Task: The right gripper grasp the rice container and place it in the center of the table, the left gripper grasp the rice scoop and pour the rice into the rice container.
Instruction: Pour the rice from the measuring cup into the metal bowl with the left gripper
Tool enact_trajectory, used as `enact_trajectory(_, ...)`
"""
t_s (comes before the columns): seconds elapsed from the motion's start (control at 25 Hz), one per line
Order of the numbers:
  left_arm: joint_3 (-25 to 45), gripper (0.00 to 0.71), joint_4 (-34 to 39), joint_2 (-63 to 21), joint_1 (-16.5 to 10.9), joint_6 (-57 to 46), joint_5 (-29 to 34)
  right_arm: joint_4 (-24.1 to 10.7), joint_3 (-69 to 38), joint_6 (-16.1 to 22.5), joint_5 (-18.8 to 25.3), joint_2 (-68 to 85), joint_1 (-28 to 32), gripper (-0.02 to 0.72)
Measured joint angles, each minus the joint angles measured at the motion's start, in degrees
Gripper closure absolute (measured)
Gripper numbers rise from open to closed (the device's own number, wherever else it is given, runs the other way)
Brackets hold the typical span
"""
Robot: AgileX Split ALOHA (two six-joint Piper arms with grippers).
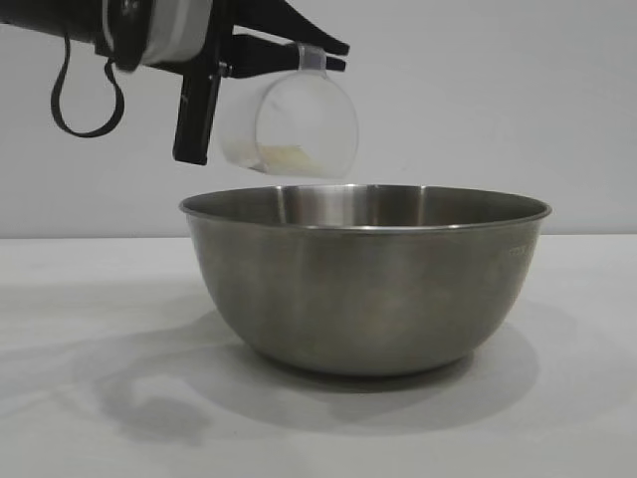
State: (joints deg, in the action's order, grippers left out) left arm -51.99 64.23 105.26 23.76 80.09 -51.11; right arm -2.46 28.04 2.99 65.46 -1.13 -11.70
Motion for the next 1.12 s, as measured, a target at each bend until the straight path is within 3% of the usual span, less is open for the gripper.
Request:
enact_trajectory(0.28,-4.1,0.71,6.36,-0.14,1.79,1.0,4.33,0.0,0.0,0.0,0.0,0.0,0.0,0.441)
enact_trajectory(0.8,-4.32,0.71,8.95,-3.58,2.38,0.73,6.09,0.0,0.0,0.0,0.0,0.0,0.0,0.441)
enact_trajectory(0.92,-4.32,0.71,7.91,-3.05,2.38,-6.16,6.09,0.0,0.0,0.0,0.0,0.0,0.0,0.441)
enact_trajectory(1.12,-4.32,0.71,-0.47,-0.24,2.38,-30.91,6.39,0.0,0.0,0.0,0.0,0.0,0.0,0.441)
